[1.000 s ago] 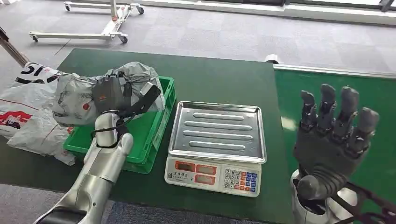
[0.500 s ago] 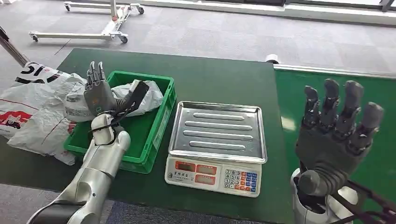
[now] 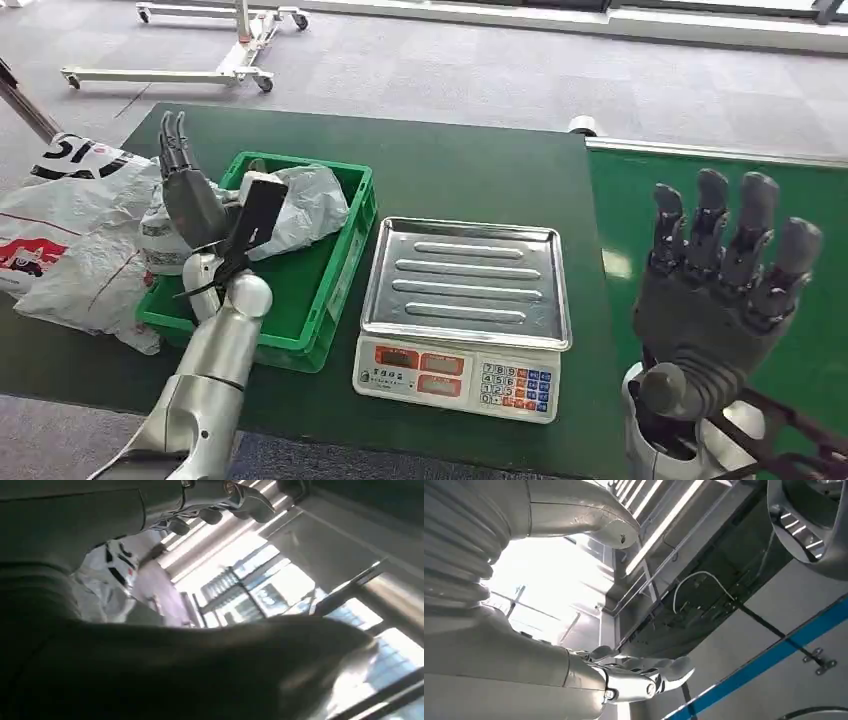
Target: Moved the parcel from conveyor to table for the left to box.
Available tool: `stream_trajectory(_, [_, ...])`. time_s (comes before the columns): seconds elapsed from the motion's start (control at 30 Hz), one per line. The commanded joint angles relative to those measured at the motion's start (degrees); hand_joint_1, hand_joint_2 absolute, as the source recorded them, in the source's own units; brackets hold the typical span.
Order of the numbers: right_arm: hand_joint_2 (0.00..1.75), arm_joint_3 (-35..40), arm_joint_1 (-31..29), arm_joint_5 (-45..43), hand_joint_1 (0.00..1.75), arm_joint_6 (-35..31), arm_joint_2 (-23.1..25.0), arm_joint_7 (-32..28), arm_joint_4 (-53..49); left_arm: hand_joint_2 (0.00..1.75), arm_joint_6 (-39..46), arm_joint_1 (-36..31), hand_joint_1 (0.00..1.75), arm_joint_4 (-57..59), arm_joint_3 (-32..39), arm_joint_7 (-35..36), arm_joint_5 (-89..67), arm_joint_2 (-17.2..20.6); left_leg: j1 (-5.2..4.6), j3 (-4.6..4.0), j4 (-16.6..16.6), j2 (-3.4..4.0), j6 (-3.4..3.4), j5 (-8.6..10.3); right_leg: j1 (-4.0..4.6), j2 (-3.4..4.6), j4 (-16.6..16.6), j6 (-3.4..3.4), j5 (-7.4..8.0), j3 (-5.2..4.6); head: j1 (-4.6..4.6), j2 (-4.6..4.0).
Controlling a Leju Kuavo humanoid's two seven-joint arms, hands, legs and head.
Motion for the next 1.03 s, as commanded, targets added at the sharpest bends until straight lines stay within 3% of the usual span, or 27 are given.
stream_trajectory(0.03, [1.75, 2.7, 0.0, 6.4, 0.00, -15.1, -4.2, 0.0, 1.7, 1.75, -21.9, 14.9, 0.00, -35.7, -6.2, -10.6, 31.1, -1.9, 0.08, 0.08, 0.0, -0.05, 0.01, -0.10, 0.03, 0.47, -0.1, -0.04, -0.02, 0.04, 0.00, 0.00])
stream_trajectory(0.07, [1.75, 3.7, 0.9, 9.5, 0.00, -23.6, -6.4, 0.0, 2.1, 1.75, -27.8, 18.4, 0.00, -40.0, -7.6, -10.7, 34.5, -1.2, 0.07, 0.15, -0.1, -0.12, 0.01, -0.11, 0.01, 0.56, -0.1, -0.04, -0.04, 0.10, -0.02, 0.00])
stream_trajectory(0.1, [1.75, 4.0, 1.1, 10.5, 0.00, -25.7, -7.0, 0.0, 2.4, 1.75, -29.0, 19.2, 0.00, -40.8, -7.8, -10.7, 34.9, -1.0, 0.08, 0.09, -0.1, -0.02, 0.01, -0.11, 0.05, 0.42, -0.1, -0.03, -0.04, 0.05, -0.02, 0.00])
stream_trajectory(0.13, [1.75, 3.0, 2.4, 16.2, 0.00, -33.7, -7.4, 0.0, 3.9, 1.75, -35.5, 21.7, 0.00, -43.7, -9.3, -10.7, 37.4, 0.2, 0.08, 0.17, -0.1, -0.06, 0.00, -0.14, 0.03, 0.51, -0.2, -0.04, -0.05, 0.13, -0.02, 0.00])
stream_trajectory(0.2, [1.75, 1.7, 3.4, 19.6, 0.00, -38.4, -7.3, 0.0, 5.1, 1.75, -41.6, 23.7, 0.00, -46.3, -9.6, -10.7, 38.1, 0.5, 0.09, 0.17, -0.1, -0.08, 0.01, -0.16, 0.04, 0.40, -0.2, -0.01, -0.11, 0.16, 0.00, 0.00])
stream_trajectory(0.23, [1.75, -1.6, 4.4, 25.9, 0.00, -42.5, -5.2, 0.0, 6.6, 1.75, -47.2, 24.8, 0.00, -48.3, -9.9, -10.7, 39.3, 0.4, 0.12, 0.30, -0.2, -0.11, 0.02, -0.20, 0.05, 0.59, -0.3, -0.02, -0.11, 0.29, -0.02, 0.00])
stream_trajectory(0.27, [1.75, -5.5, 5.2, 35.6, 0.00, -47.9, -2.8, 3.0, 7.7, 1.75, -52.1, 26.3, 0.00, -50.4, -10.0, -10.7, 39.9, 0.0, 0.09, 0.17, -0.1, -0.05, 0.00, -0.19, 0.04, 0.40, -0.2, -0.02, -0.13, 0.17, 0.00, 0.00])
stream_trajectory(0.33, [1.75, -8.6, 5.6, 46.8, 0.00, -54.7, -1.4, 7.9, 9.1, 1.75, -55.4, 28.6, 0.00, -52.5, -10.8, -10.7, 38.3, -0.4, 0.13, 0.32, -0.2, -0.21, 0.01, -0.24, 0.05, 0.54, -0.3, -0.06, -0.15, 0.33, 0.00, 0.00])
stream_trajectory(0.43, [1.75, -18.4, 5.0, 68.3, 0.00, -66.6, 1.0, 21.1, 13.2, 1.75, -49.0, 30.4, 0.00, -52.4, -16.9, -10.7, 31.8, 2.9, 0.11, 0.18, -0.1, -0.15, 0.01, -0.30, 0.05, 0.29, -0.2, 0.00, -0.21, 0.20, -0.02, 0.00])
stream_trajectory(0.5, [1.75, -20.1, 4.9, 74.5, 0.00, -66.7, -0.3, 26.5, 15.2, 1.75, -46.8, 30.9, 0.00, -52.0, -17.4, -10.7, 33.3, 3.5, 0.09, 0.17, -0.1, -0.28, 0.00, -0.28, 0.04, 0.13, -0.2, 0.03, -0.28, 0.23, 0.00, 0.00])
stream_trajectory(0.57, [1.75, -25.0, 4.5, 88.4, 0.00, -67.9, -0.9, 33.3, 18.5, 1.75, -47.2, 31.5, 0.00, -50.8, -16.6, -10.7, 34.7, 3.3, 0.12, 0.35, -0.3, -0.46, 0.02, -0.25, 0.03, 0.32, -0.4, 0.03, -0.25, 0.43, 0.00, 0.00])
stream_trajectory(0.63, [1.75, -28.4, 5.7, 89.1, 0.00, -67.5, -7.9, 37.9, 23.5, 1.75, -47.2, 32.2, 0.00, -49.9, -16.1, -10.7, 33.1, 3.4, 0.10, 0.33, -0.2, -0.37, 0.04, -0.27, 0.02, 0.30, -0.4, 0.07, -0.24, 0.42, 0.00, 0.00])
stream_trajectory(0.67, [1.75, -25.2, 7.1, 89.1, 0.00, -64.8, -15.8, 46.0, 27.1, 1.75, -47.0, 32.5, 0.00, -49.8, -16.0, -10.7, 32.9, 3.5, 0.12, 0.23, -0.1, -0.35, 0.03, -0.36, 0.06, 0.04, -0.3, 0.10, -0.29, 0.37, -0.02, 0.00])
stream_trajectory(0.7, [1.75, -9.8, 6.4, 89.1, 0.00, -59.4, -27.9, 66.7, 33.3, 1.75, -47.3, 33.2, 0.00, -49.7, -15.7, -10.7, 33.4, 3.5, 0.12, 0.33, -0.2, -0.55, 0.06, -0.33, 0.04, -0.03, -0.4, 0.12, -0.29, 0.50, 0.00, 0.00])
stream_trajectory(0.73, [1.75, -8.7, 5.8, 89.1, 0.00, -59.6, -28.4, 68.8, 37.2, 1.75, -47.4, 33.4, 0.00, -49.7, -15.5, -10.7, 33.6, 3.6, 0.14, 0.43, -0.3, -0.75, 0.08, -0.28, 0.04, 0.04, -0.6, 0.10, -0.24, 0.63, -0.04, 0.00])
stream_trajectory(0.77, [1.75, -9.3, 4.6, 89.1, 0.00, -61.9, -27.6, 70.2, 43.4, 1.75, -47.3, 33.8, 0.00, -49.4, -15.3, -10.7, 33.2, 3.6, 0.10, 0.32, -0.1, -0.30, 0.08, -0.37, 0.02, 0.22, -0.4, 0.13, -0.23, 0.41, -0.02, -0.02])
stream_trajectory(0.87, [1.75, -16.5, 3.3, 89.1, 0.00, -64.6, -24.5, 65.9, 51.6, 1.75, -47.0, 34.3, 0.00, -48.8, -15.0, -10.7, 32.6, 3.4, 0.12, 0.51, -0.3, -0.45, 0.22, -0.42, -0.10, 0.26, -0.6, 0.27, -0.24, 0.83, 0.04, 0.00])
stream_trajectory(0.97, [1.75, -21.8, 1.7, 88.8, 0.00, -63.5, -22.4, 63.3, 56.1, 1.75, -46.0, 34.6, 0.00, -48.0, -15.0, -10.7, 32.5, 3.5, 0.05, 0.36, 0.0, -0.50, 0.22, -0.53, -0.10, -0.03, -0.4, 0.28, -0.33, 0.67, 0.00, 0.00])
stream_trajectory(1.03, [1.75, -27.4, -0.1, 82.1, 0.00, -60.5, -20.7, 58.0, 61.5, 1.75, -46.5, 35.8, 0.00, -48.4, -14.9, -10.7, 32.3, 3.7, -0.03, 0.39, -0.1, -0.54, 0.26, -0.53, -0.21, -0.04, -0.4, 0.27, -0.33, 0.64, -0.02, 0.00])
